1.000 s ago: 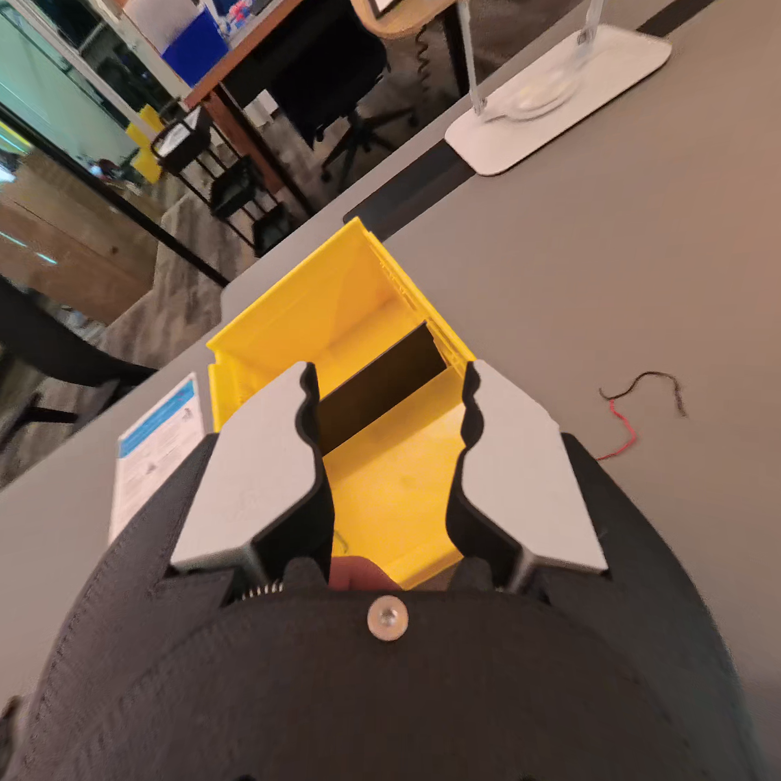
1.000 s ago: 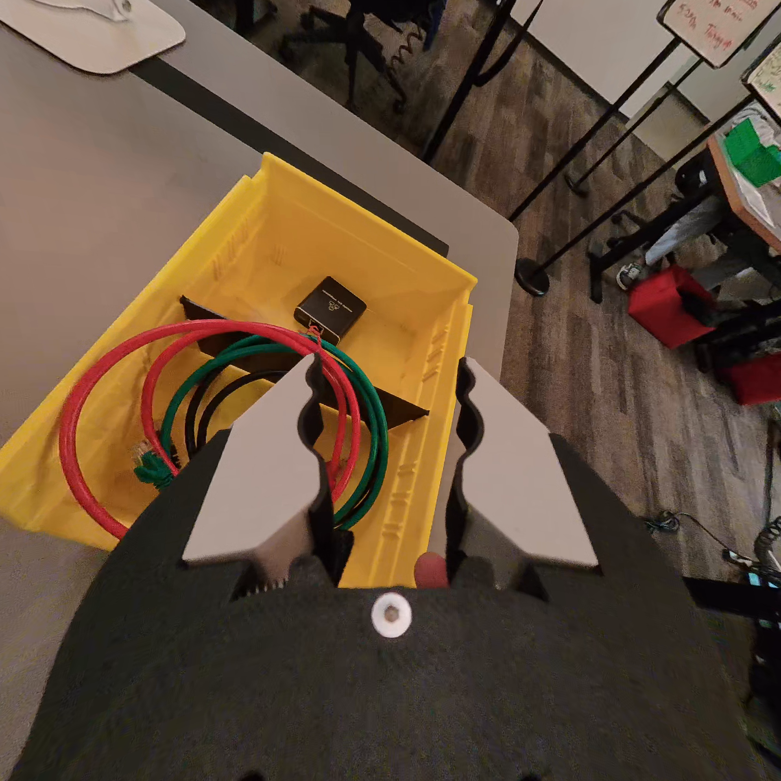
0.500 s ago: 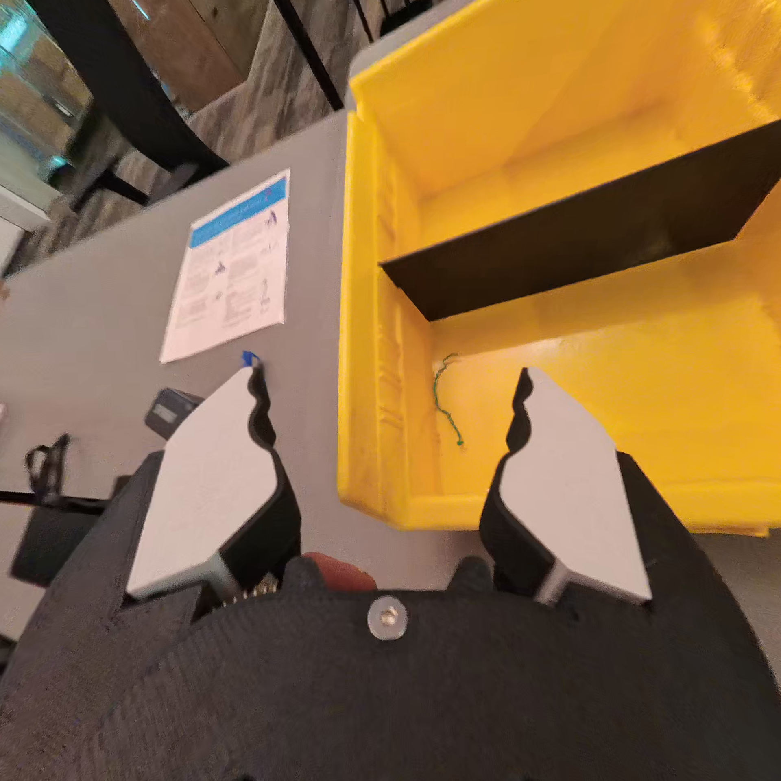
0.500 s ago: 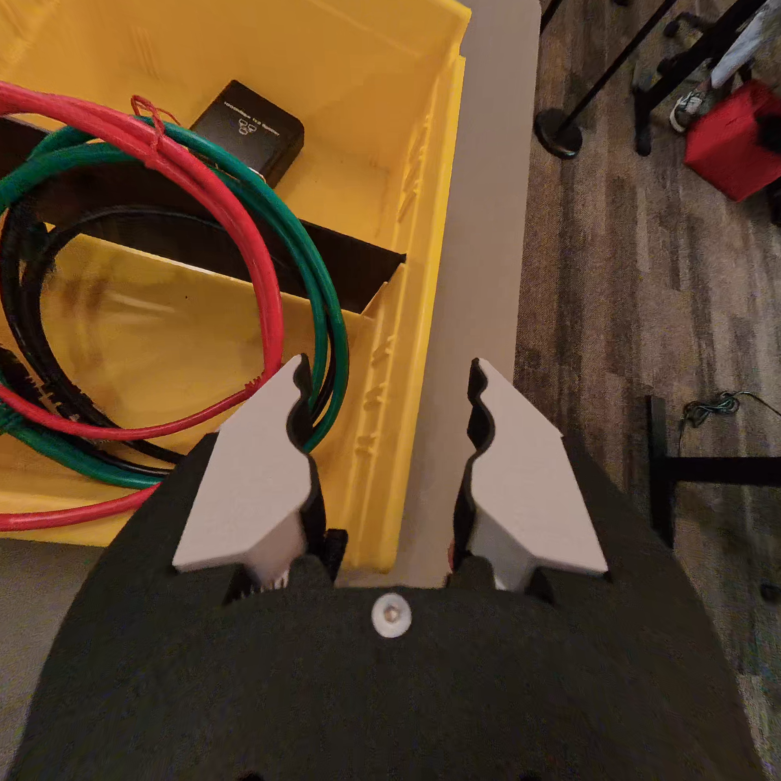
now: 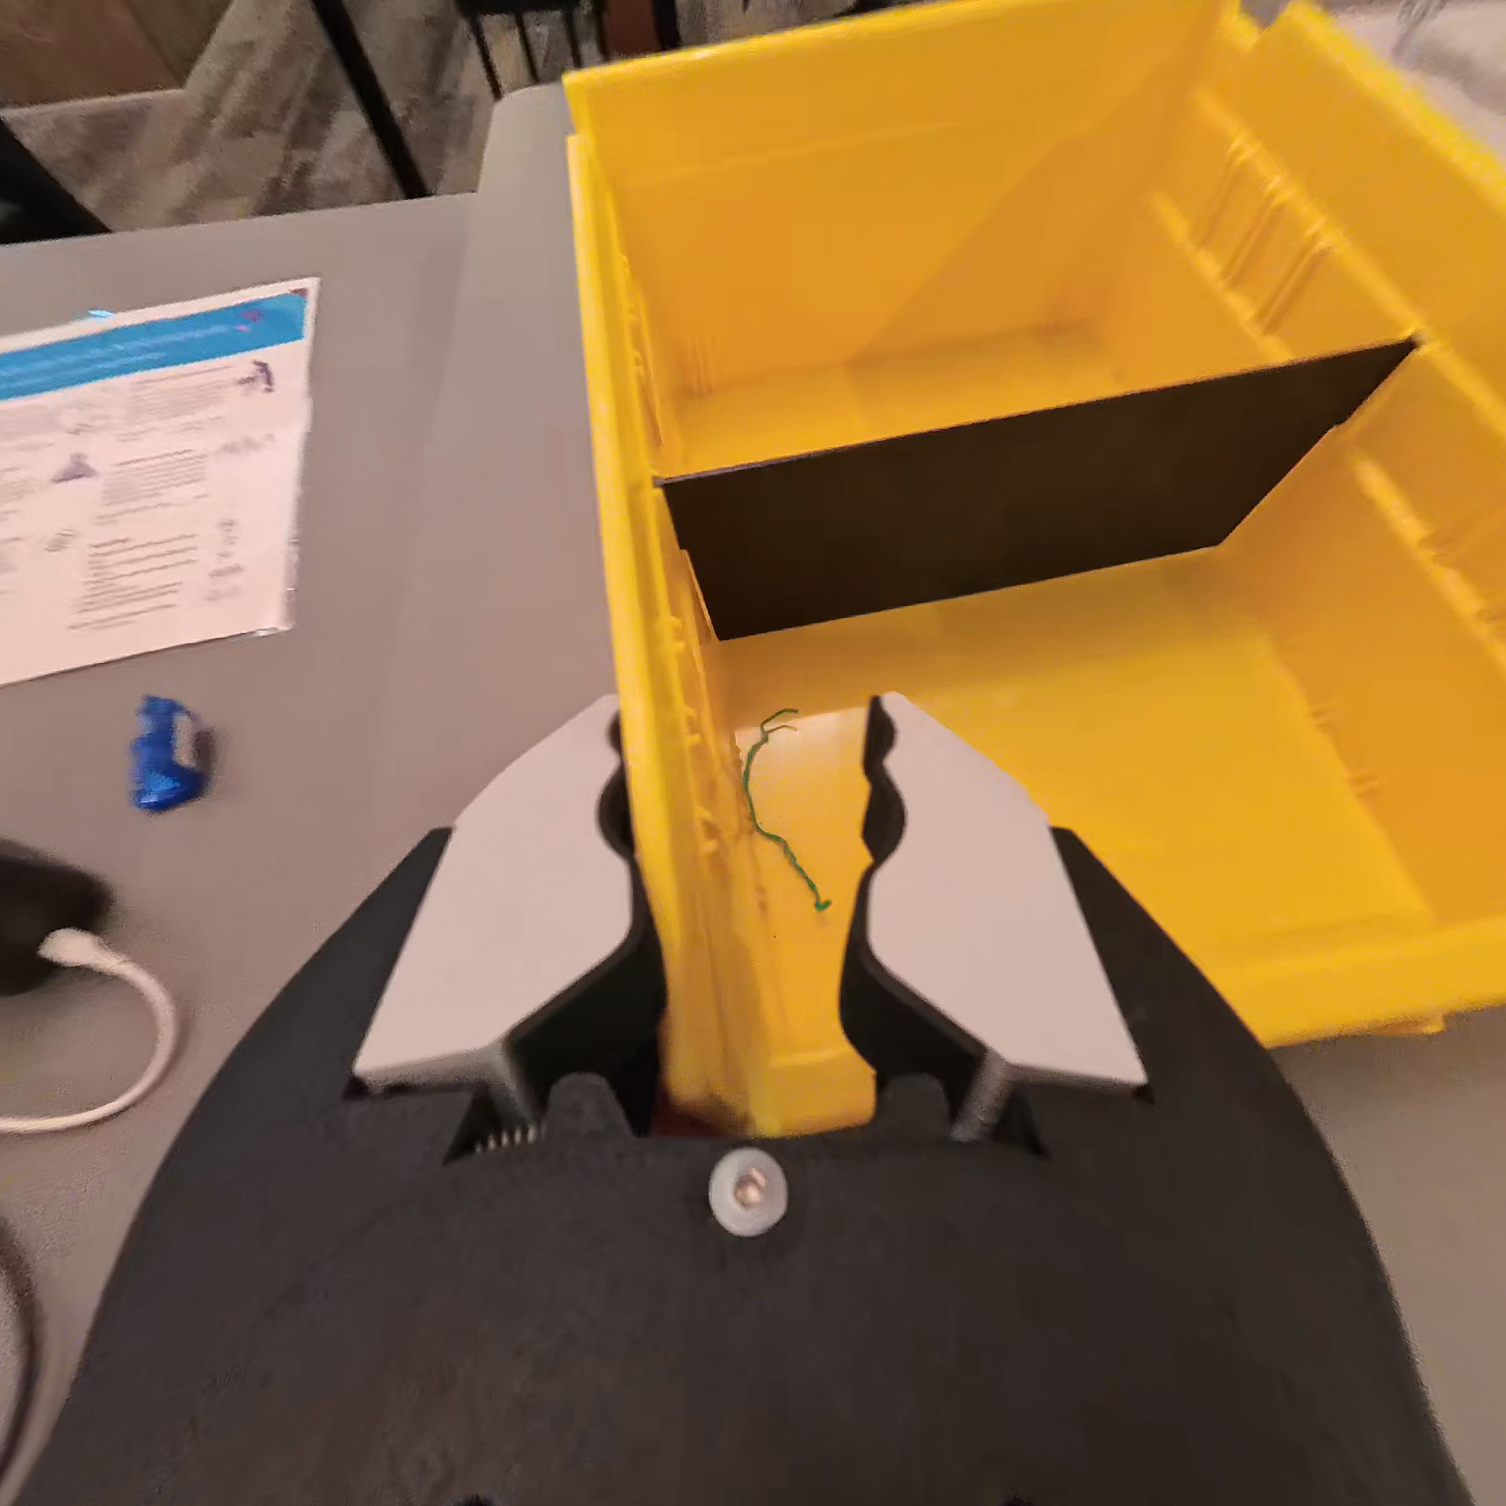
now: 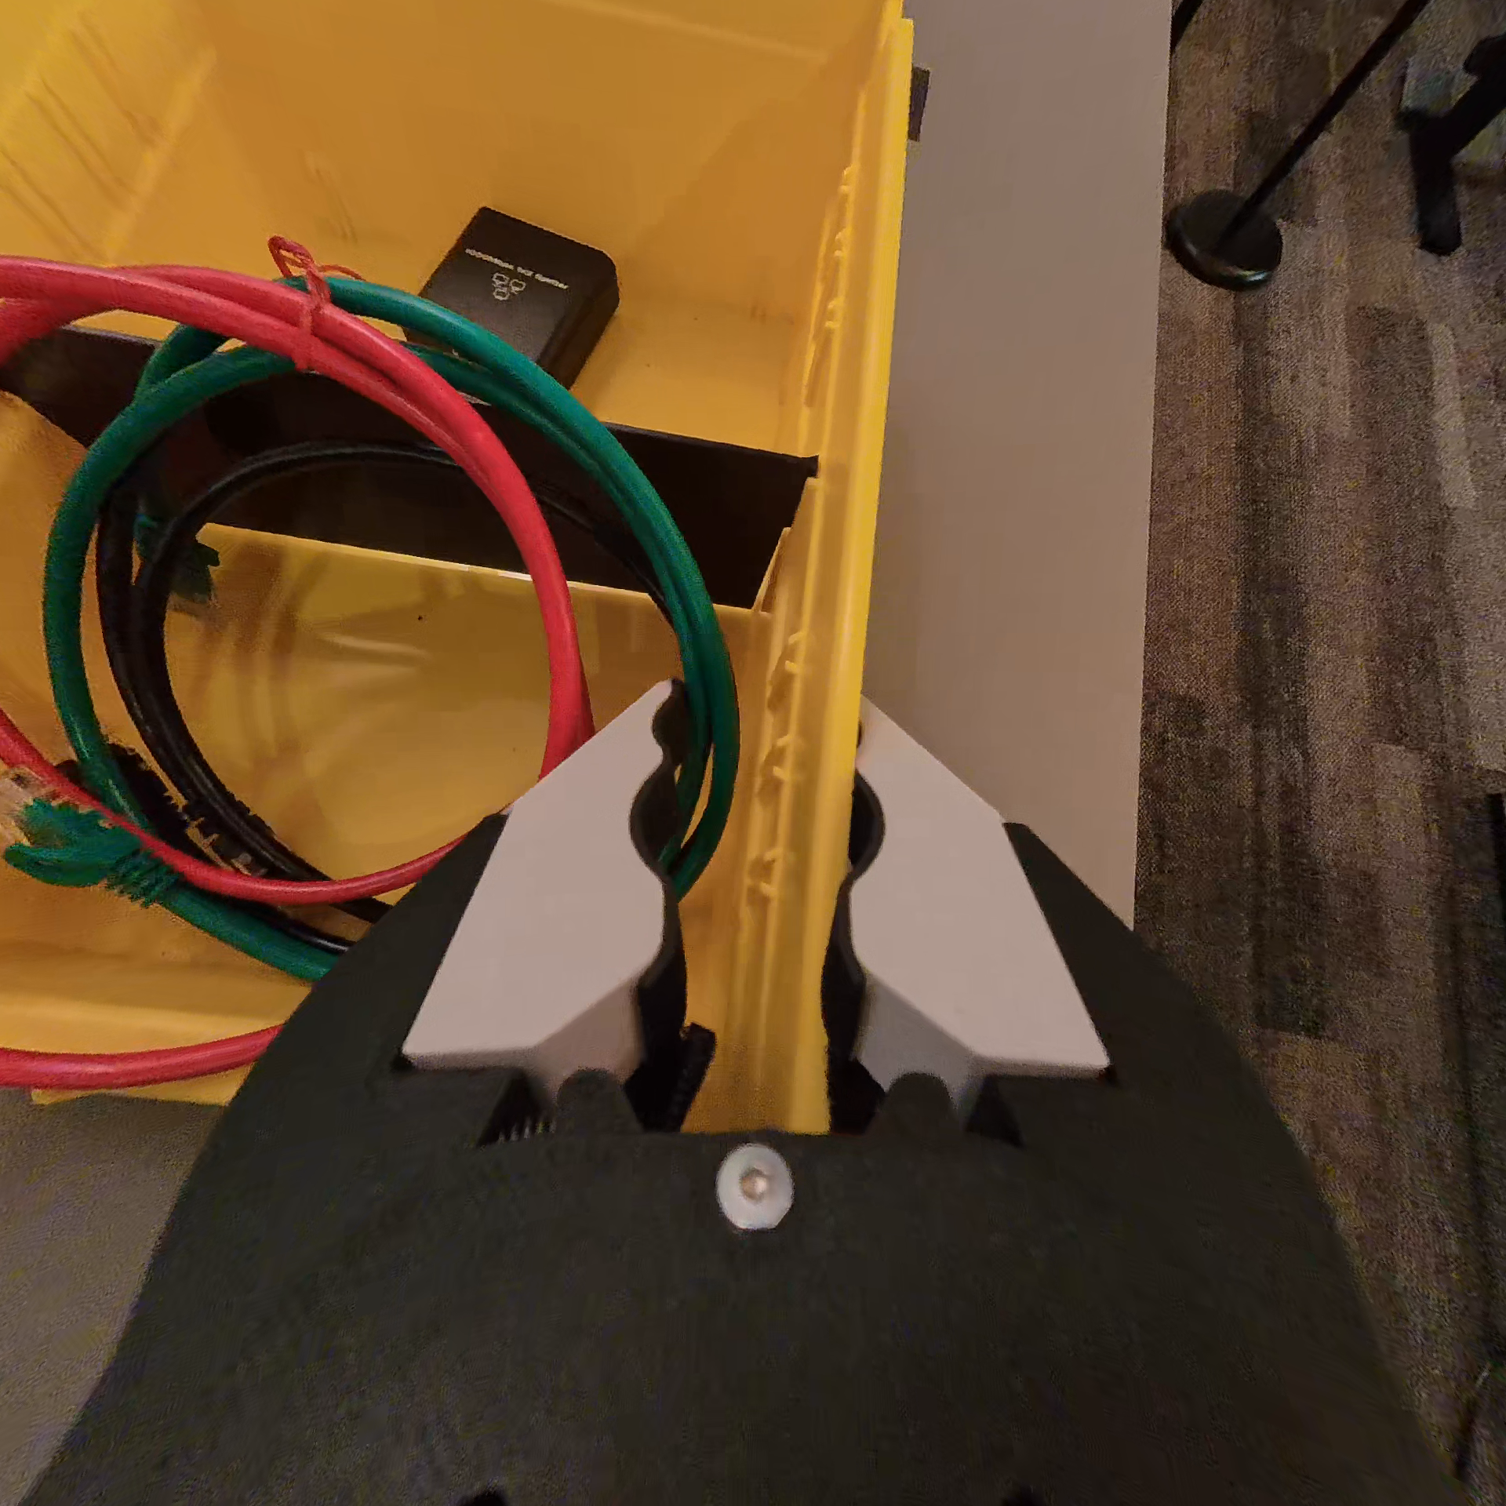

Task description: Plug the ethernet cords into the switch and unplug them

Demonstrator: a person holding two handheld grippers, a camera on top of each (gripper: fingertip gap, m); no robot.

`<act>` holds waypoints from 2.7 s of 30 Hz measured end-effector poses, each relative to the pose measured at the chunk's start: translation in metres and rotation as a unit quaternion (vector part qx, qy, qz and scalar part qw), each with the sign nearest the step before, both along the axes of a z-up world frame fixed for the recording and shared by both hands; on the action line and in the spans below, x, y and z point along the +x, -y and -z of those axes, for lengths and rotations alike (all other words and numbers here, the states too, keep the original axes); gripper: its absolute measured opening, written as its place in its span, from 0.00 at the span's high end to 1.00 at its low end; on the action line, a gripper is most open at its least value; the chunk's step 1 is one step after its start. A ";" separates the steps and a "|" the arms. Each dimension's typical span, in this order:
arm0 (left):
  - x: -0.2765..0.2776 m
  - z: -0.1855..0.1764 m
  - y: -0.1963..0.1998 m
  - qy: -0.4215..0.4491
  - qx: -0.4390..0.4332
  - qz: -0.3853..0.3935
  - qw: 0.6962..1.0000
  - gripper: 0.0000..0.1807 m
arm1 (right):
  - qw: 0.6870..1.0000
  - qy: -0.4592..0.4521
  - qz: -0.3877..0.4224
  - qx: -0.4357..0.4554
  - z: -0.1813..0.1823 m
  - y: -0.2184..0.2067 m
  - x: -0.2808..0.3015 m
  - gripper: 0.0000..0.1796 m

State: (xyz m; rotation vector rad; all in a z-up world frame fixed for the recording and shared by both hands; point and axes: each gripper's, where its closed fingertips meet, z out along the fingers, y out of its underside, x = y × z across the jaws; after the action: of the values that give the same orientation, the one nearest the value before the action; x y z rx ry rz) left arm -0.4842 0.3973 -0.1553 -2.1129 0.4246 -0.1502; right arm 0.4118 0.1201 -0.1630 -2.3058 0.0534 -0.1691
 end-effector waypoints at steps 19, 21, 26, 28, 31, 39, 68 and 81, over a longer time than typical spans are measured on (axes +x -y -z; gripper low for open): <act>0.047 0.001 -0.016 0.068 0.036 0.039 0.996 0.97 | 0.989 -0.119 -0.039 0.072 -0.009 -0.064 -0.121 0.86; 0.046 -0.004 -0.015 0.068 0.051 0.037 0.996 0.97 | 0.986 -0.133 -0.050 0.087 -0.010 -0.073 -0.140 0.85; 0.046 -0.022 -0.010 0.098 0.083 0.037 0.991 0.97 | 0.977 -0.154 -0.095 0.108 -0.011 -0.097 -0.193 0.79; 0.047 -0.033 -0.005 0.108 0.095 0.038 0.989 0.97 | 0.976 -0.158 -0.105 0.107 -0.011 -0.107 -0.208 0.79; 0.052 -0.052 0.005 0.117 0.117 0.043 0.985 0.97 | 0.971 -0.175 -0.112 0.117 -0.013 -0.120 -0.232 0.79; 0.054 -0.088 0.038 0.164 0.161 0.030 0.973 0.97 | 0.945 -0.257 -0.127 0.157 -0.024 -0.148 -0.306 0.72; 0.051 -0.110 0.084 0.292 0.210 0.066 0.931 0.97 | 0.875 -0.386 -0.236 0.171 -0.040 -0.241 -0.521 0.61; 0.047 -0.108 0.082 0.295 0.208 0.062 0.931 0.97 | 0.844 -0.414 -0.297 0.167 -0.047 -0.232 -0.573 0.57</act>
State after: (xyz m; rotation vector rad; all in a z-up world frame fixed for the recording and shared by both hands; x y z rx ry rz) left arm -0.4374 0.3153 -0.0478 -1.5260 0.2000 -0.6866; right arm -0.1613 0.3524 -0.1162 -1.7785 -0.1815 1.0741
